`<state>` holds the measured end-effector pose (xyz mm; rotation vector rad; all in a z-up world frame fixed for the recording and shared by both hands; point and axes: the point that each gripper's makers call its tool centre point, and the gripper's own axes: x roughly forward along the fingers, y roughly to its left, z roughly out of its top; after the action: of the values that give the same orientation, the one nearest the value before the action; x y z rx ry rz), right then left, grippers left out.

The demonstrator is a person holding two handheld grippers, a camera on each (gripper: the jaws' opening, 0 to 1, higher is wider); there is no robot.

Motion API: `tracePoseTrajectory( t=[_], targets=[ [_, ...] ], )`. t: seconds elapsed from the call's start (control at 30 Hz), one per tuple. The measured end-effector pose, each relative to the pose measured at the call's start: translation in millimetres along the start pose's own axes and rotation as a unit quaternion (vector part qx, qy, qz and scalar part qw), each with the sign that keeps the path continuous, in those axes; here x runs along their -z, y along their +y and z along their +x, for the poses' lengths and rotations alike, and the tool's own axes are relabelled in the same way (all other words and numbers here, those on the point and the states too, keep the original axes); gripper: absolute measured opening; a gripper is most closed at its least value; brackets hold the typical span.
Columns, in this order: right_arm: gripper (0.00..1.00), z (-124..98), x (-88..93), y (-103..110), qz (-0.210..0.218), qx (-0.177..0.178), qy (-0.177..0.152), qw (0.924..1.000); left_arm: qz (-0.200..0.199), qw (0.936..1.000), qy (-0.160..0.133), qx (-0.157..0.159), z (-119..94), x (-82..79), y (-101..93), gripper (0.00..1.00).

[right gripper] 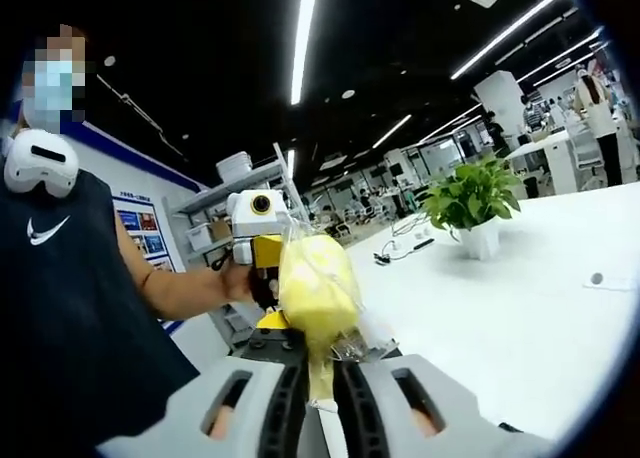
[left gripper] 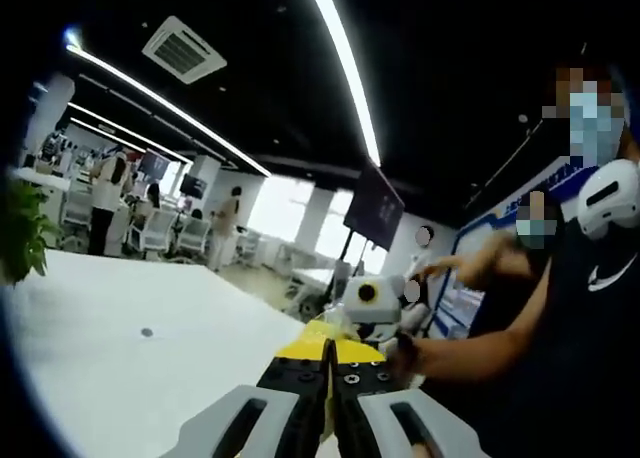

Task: Compare the silicone blocks by pressing each to a similar depth, holding the contact briefly, and releasing to observe deformation and rebound differences across the visible hardness samples.

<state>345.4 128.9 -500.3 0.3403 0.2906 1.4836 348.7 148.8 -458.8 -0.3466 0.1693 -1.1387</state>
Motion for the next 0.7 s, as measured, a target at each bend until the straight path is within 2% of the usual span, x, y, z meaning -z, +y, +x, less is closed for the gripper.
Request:
tracePoseTrajectory(
  t=[0.07, 0.17, 0.3, 0.4, 0.7],
  targets=[
    [0.03, 0.1, 0.6, -1.0, -0.006, 0.002, 0.002, 1.0, -0.029, 0.9996, 0.007, -0.004, -0.7, 1.8, 1.5, 0.0],
    [0.02, 0.9, 0.7, -3.3, -0.01, 0.008, 0.005, 0.9999, -0.016, 0.9998, 0.004, -0.007, -0.3, 1.8, 2.5, 0.0],
    [0.03, 1.1, 1.0, -4.0, -0.002, 0.003, 0.003, 1.0, -0.024, 0.9997, 0.002, -0.002, -0.2, 1.8, 2.1, 0.0],
    [0.03, 1.6, -0.2, -3.5, -0.003, 0.004, 0.001, 1.0, -0.008, 0.9999, -0.009, -0.004, -0.9, -0.1, 2.3, 0.0],
    [0.06, 1.3, -0.5, -2.2, -0.013, 0.01, -0.004, 0.9999, 0.02, 0.9996, -0.013, -0.013, -1.4, -0.8, 1.9, 0.0]
  ],
)
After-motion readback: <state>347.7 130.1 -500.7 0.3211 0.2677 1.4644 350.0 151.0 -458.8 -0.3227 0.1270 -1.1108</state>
